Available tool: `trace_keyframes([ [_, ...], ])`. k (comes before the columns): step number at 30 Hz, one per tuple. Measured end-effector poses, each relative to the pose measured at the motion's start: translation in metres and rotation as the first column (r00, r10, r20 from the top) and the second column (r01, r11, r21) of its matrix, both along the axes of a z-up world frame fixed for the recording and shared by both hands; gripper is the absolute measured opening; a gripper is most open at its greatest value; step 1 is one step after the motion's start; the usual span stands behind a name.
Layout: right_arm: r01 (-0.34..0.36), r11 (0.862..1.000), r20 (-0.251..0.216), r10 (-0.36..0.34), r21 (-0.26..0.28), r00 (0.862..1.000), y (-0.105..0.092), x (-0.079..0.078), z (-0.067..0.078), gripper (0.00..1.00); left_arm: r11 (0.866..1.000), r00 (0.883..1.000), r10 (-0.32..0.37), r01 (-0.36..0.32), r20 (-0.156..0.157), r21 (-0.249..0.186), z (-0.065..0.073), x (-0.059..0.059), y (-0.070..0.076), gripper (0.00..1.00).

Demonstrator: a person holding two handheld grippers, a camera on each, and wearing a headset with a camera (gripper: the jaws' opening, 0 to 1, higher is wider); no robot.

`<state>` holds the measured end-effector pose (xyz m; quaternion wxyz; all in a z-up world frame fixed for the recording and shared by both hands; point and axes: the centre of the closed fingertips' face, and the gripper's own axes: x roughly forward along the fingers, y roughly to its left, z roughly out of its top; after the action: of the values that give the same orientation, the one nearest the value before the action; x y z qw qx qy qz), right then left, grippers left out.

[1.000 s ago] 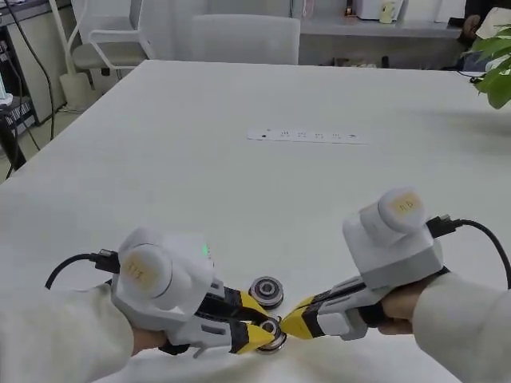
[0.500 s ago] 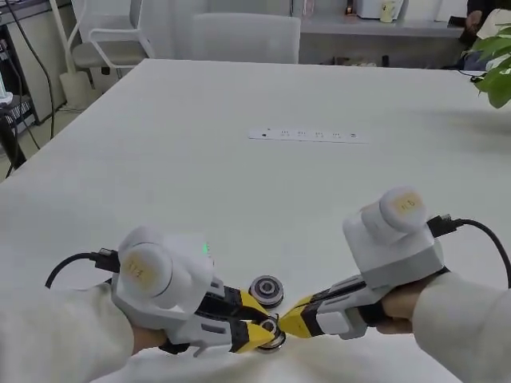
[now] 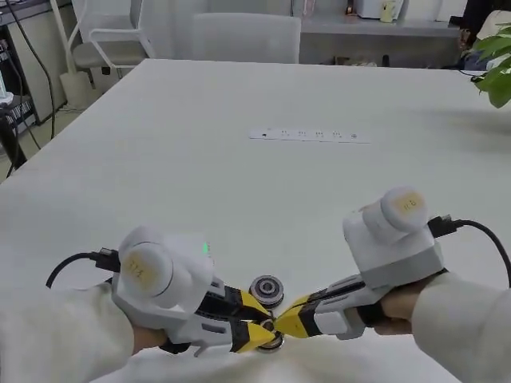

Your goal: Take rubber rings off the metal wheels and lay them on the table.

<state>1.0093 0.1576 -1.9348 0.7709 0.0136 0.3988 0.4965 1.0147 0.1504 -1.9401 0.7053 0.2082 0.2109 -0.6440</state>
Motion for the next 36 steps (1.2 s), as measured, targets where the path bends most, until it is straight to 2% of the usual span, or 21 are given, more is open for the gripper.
trace_keyframes([
  [2,0.000,1.000,-0.011,0.000,0.015,1.000,0.0022,-0.0011,0.0010,0.00,1.000,1.000,0.001,-0.001,0.000,0.000,0.0000,0.0001,-0.0001,0.08],
  [6,0.010,1.000,-0.011,-0.010,-0.017,1.000,-0.0023,0.0004,-0.0050,0.00,1.000,1.000,0.001,-0.001,0.000,0.001,0.0000,0.0002,-0.0002,0.08],
  [12,0.027,1.000,-0.015,-0.027,-0.014,1.000,-0.0037,0.0018,-0.0047,0.00,1.000,1.000,0.005,-0.005,0.003,0.005,-0.0001,0.0005,-0.0005,0.08],
  [19,0.035,0.999,-0.018,-0.035,-0.018,0.999,-0.0047,0.0019,-0.0059,0.00,1.000,1.000,0.001,-0.001,0.007,0.026,-0.0001,0.0002,-0.0006,0.08],
  [27,0.042,0.999,-0.018,-0.043,-0.021,0.999,-0.0054,0.0025,-0.0057,0.00,0.998,1.000,-0.009,0.009,-0.007,0.056,0.0008,-0.0011,0.0029,0.09],
  [33,0.049,0.999,-0.020,-0.050,-0.017,0.999,-0.0058,0.0035,-0.0048,0.00,0.999,1.000,-0.017,0.018,-0.005,0.029,0.0093,-0.0022,0.0008,0.11],
  [36,0.051,0.999,-0.023,-0.052,-0.015,0.998,-0.0056,0.0035,-0.0045,0.00,0.999,1.000,-0.025,0.026,-0.005,0.032,0.0093,-0.0039,0.0013,0.13],
])
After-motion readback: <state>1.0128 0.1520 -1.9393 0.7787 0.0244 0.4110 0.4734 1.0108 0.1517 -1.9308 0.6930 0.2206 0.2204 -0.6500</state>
